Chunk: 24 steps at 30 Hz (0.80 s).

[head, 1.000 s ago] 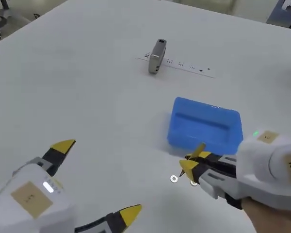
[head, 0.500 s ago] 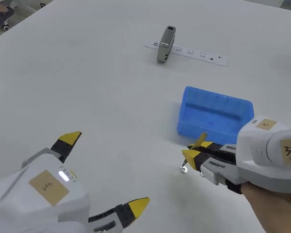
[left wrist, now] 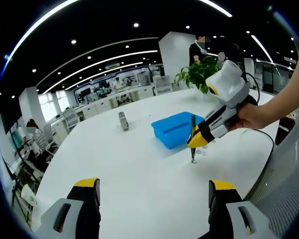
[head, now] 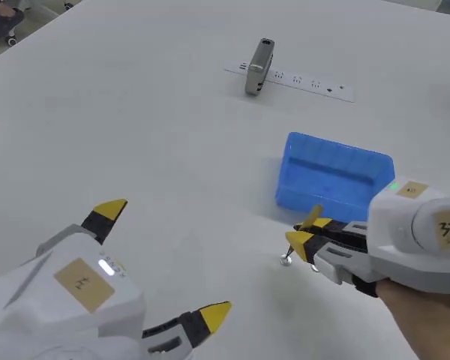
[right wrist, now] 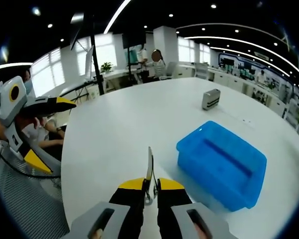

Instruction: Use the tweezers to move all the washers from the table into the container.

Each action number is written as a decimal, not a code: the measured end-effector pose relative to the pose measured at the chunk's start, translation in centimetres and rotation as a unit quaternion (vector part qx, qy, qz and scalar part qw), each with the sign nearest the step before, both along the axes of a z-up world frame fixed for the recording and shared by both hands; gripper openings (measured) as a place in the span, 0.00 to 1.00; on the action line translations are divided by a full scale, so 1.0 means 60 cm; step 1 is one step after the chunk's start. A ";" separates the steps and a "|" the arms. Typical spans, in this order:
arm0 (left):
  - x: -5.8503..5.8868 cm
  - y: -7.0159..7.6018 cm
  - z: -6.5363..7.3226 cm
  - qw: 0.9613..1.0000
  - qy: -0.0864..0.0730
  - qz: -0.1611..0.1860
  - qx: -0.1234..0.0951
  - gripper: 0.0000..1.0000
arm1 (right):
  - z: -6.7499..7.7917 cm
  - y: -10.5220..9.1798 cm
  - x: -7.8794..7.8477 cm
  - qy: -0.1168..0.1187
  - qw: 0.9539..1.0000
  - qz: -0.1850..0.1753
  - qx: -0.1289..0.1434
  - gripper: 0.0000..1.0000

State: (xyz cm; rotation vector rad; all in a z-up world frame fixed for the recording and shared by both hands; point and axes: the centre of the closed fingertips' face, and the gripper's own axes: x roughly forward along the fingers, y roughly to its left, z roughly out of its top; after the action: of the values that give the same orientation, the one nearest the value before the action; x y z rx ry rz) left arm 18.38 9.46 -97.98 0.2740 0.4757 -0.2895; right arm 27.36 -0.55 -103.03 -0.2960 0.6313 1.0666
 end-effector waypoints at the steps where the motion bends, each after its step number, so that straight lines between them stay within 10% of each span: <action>1: 0.000 0.000 0.000 1.000 0.000 0.001 -0.001 0.92 | 0.000 0.000 0.000 0.000 1.000 0.000 0.000 0.05; 24: -0.001 0.003 -0.004 1.000 0.004 0.000 -0.007 0.95 | -0.005 0.001 -0.005 -0.002 1.000 -0.009 -0.007 0.04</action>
State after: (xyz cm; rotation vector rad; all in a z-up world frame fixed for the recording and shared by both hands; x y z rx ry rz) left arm 18.33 9.65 -98.23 0.2592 0.4813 -0.2931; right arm 27.05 -0.52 -103.33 -0.3040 0.6371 1.0436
